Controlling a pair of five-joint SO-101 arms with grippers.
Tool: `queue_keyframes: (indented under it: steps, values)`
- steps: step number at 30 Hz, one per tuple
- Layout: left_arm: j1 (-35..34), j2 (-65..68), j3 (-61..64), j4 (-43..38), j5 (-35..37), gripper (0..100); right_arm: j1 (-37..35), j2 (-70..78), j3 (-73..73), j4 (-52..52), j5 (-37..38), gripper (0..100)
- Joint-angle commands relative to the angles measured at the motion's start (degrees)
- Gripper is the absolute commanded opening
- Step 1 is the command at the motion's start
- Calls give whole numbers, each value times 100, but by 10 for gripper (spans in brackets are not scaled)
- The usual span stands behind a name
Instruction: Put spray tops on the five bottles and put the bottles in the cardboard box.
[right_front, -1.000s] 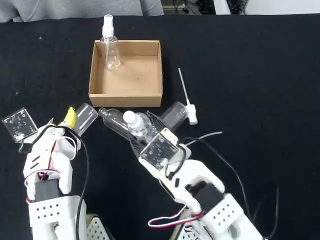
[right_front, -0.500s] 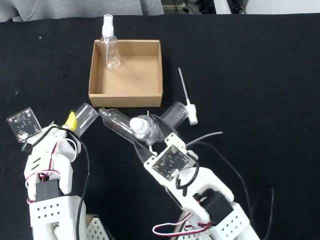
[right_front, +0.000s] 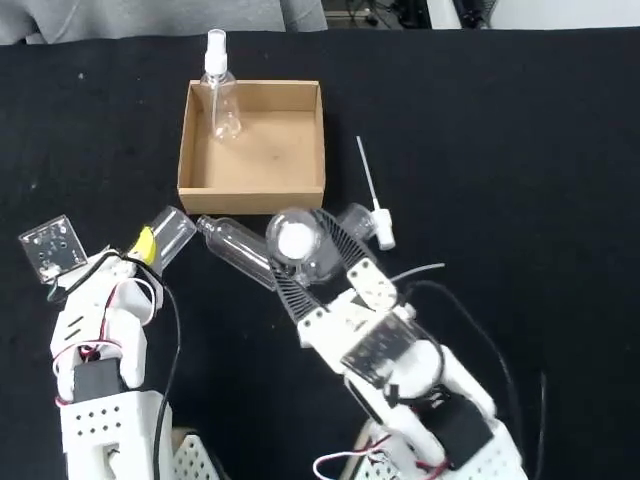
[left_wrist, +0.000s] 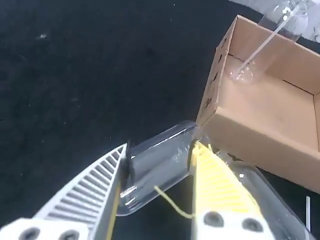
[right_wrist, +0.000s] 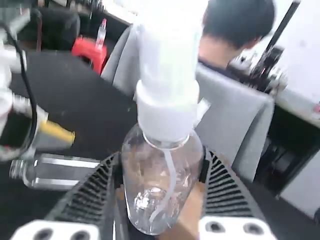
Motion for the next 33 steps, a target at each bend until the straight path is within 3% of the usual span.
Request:
queue_keyframes:
  steps: [1, 7, 18, 33]
  values:
    - [-48, -62, -84, -105, -44, 192, 123, 426, -804, -35, 9, 116]
    - [-48, -62, -84, -105, -44, 192, 123, 1543, -1569, -62, 9, 116]
    - [-48, -62, -75, -105, -53, 192, 132, 3240, -1974, -1240, 9, 116]
    - [-48, -62, -75, -105, -53, 192, 888, 6079, -3284, -2207, -44, 116]
